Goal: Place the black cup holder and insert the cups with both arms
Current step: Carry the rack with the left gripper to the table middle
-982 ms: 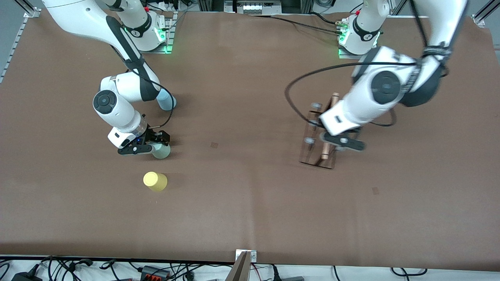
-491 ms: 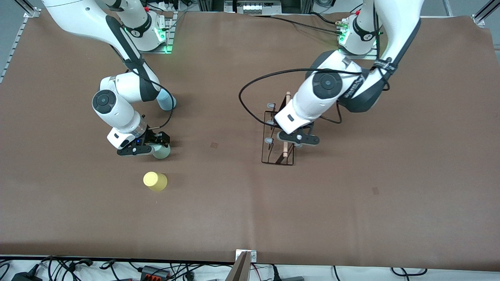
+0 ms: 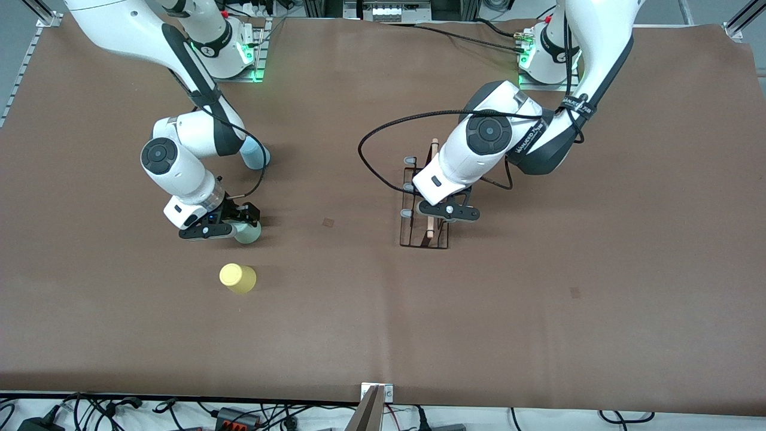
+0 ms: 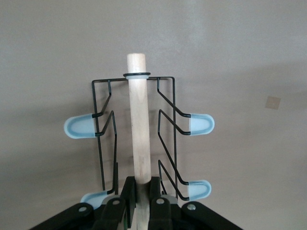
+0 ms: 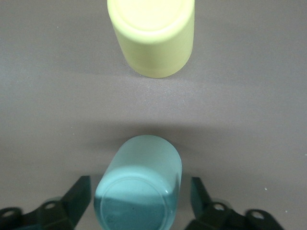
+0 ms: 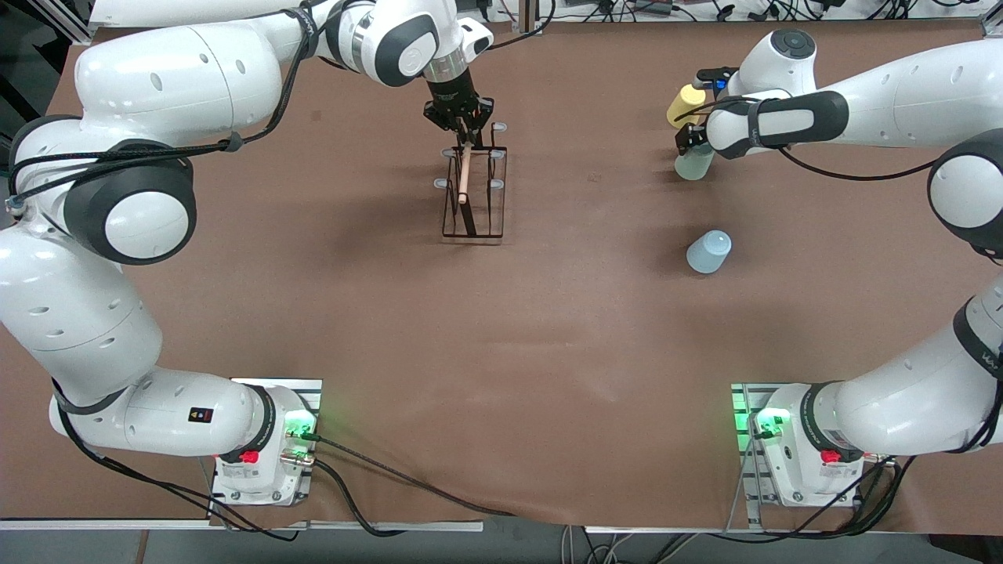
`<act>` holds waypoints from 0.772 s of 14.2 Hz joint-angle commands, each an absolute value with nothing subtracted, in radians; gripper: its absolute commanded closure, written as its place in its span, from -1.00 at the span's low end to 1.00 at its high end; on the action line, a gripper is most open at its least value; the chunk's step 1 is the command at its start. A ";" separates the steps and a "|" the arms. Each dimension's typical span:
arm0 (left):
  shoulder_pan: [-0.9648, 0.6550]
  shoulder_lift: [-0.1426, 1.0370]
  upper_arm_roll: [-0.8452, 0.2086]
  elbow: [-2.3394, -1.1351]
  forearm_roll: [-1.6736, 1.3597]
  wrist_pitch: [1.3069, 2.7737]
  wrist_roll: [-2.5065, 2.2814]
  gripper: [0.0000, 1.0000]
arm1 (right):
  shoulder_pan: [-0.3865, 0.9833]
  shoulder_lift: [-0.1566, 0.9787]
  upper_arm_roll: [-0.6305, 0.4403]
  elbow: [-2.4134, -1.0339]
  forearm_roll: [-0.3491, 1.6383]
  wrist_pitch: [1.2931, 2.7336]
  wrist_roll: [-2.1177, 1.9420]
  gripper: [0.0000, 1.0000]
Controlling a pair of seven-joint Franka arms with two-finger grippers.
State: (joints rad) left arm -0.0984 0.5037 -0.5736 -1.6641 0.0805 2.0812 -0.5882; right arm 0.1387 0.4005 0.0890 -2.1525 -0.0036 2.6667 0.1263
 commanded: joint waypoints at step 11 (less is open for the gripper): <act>0.019 0.413 -0.566 -1.626 0.101 1.918 -0.432 -1.00 | 0.144 0.247 0.089 -2.146 0.003 2.510 0.117 0.90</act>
State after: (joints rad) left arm -0.0612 0.4861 -0.5668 -1.6247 0.0873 2.0145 -0.5448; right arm 0.1391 0.3457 0.0892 -2.1323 -0.0038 2.6053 0.1237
